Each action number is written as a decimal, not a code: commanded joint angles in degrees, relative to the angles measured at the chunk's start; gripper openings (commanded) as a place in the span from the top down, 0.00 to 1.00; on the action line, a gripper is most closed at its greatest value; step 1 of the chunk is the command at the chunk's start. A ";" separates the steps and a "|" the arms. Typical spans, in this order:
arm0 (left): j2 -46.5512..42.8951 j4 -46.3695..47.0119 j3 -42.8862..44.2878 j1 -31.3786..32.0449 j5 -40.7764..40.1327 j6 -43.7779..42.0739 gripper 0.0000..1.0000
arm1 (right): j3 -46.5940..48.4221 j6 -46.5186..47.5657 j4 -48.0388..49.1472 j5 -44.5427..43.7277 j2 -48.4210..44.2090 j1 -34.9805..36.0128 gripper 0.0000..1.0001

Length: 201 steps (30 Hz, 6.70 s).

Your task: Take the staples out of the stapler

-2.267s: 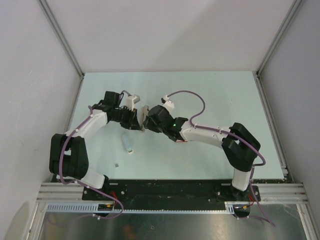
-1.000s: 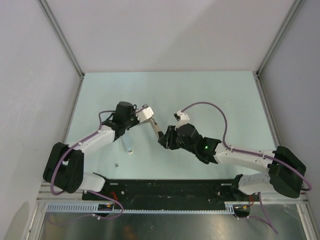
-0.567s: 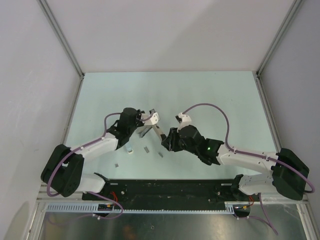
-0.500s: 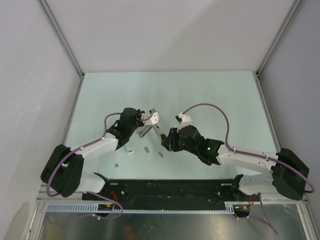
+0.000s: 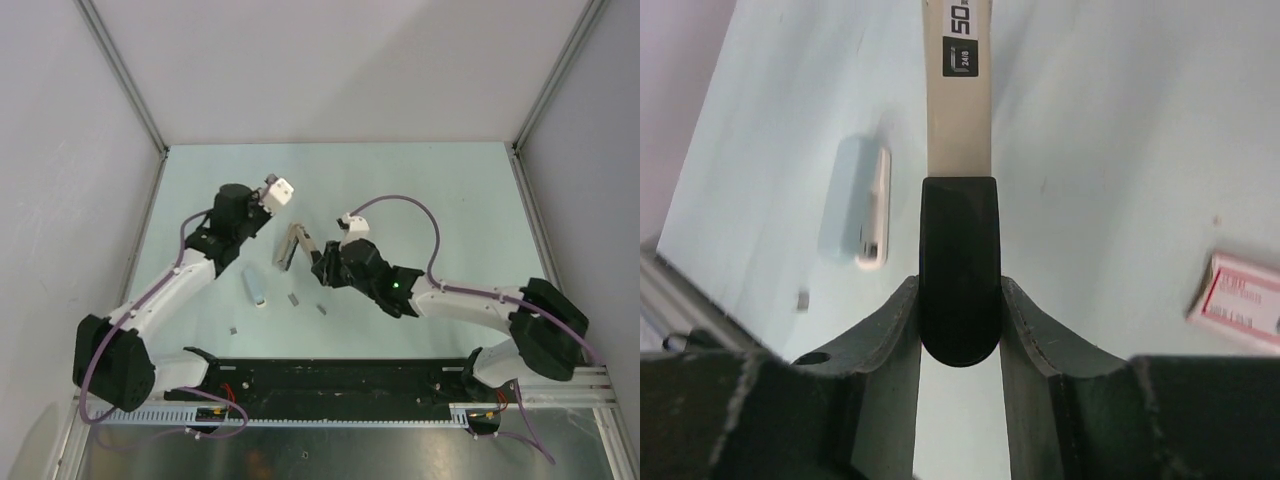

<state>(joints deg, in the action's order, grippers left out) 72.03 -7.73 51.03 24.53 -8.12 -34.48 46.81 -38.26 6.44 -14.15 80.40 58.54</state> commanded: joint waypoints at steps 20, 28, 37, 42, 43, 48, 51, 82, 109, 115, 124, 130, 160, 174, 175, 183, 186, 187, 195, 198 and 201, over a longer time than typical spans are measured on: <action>-15.97 -10.78 -2.06 -12.82 11.19 10.87 0.86 | 37.44 19.11 5.19 -14.88 35.59 -5.36 1.00; -16.49 -13.80 -1.31 -13.66 13.52 12.67 0.51 | 46.06 25.98 -1.41 -20.09 42.85 -3.36 0.98; -18.53 -17.41 0.49 -14.54 15.87 13.71 0.47 | 44.48 18.69 -9.38 -14.03 39.79 -3.13 0.41; -22.28 -19.00 0.77 -14.68 21.58 12.97 0.45 | 39.90 17.21 -9.43 -11.44 34.10 -3.06 0.16; -23.07 -19.17 0.54 -14.69 23.38 12.21 0.45 | 39.22 17.06 -9.65 -10.99 32.75 -3.03 0.15; -27.38 -21.17 -2.61 -13.75 37.25 3.23 0.27 | 33.57 15.85 -9.09 -9.11 23.42 -3.19 0.12; -26.49 -22.70 -3.84 -10.09 40.20 -1.90 0.17 | 29.36 14.95 -9.61 -9.52 17.47 -3.44 0.08; 9.74 -30.09 0.45 17.01 23.70 -39.18 0.02 | -12.96 -7.91 -4.06 -23.23 -12.44 -2.15 0.60; 14.52 -30.35 -1.67 18.72 24.12 -43.67 0.31 | -14.40 -7.96 -2.65 -24.12 -14.10 -1.42 0.68; 15.57 -30.33 -1.91 18.72 24.39 -42.70 0.31 | -14.55 -7.74 -2.37 -24.05 -14.22 -1.48 0.70; 19.90 -27.84 -0.84 19.30 22.90 -37.96 0.37 | -15.08 -8.08 -2.15 -24.17 -14.97 -1.45 0.74; 20.55 -25.59 -1.55 19.37 20.91 -37.10 0.48 | -15.10 -7.69 -2.01 -24.02 -15.03 -1.49 0.74; 12.11 -27.18 25.53 12.82 34.95 -6.85 1.00 | -15.67 -0.01 2.12 -19.15 -23.31 -2.38 0.76; 13.42 -20.43 42.12 -0.27 74.95 33.47 1.00 | -9.41 10.00 10.82 11.58 -33.37 -9.87 0.54; 13.50 -18.31 41.78 -0.45 76.60 36.53 1.00 | -9.17 9.85 12.08 13.97 -33.20 -10.17 0.52; 12.19 0.78 35.34 -0.39 82.69 56.09 0.99 | -6.71 8.58 19.36 24.32 -30.19 -12.38 0.47; 11.62 9.85 32.35 0.04 83.24 63.36 0.99 | -6.51 7.37 21.63 26.15 -29.64 -13.55 0.47; 11.24 16.08 29.95 0.06 83.43 68.48 0.99 | -6.44 7.13 22.36 26.48 -29.53 -13.81 0.47; 9.88 28.42 24.16 1.61 82.30 77.62 0.99 | -4.70 7.07 23.88 26.10 -28.32 -14.40 0.47; 9.54 28.46 23.46 1.91 81.81 77.55 0.99 | -4.10 7.21 24.11 26.00 -27.72 -14.41 0.47; 9.34 28.48 23.01 2.17 81.68 77.52 0.99 | -3.61 7.30 24.33 26.05 -26.95 -14.40 0.48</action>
<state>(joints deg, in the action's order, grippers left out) 83.94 16.75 74.61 26.20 72.86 40.66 40.21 -31.16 27.75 11.07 52.71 44.38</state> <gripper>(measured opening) 0.122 0.525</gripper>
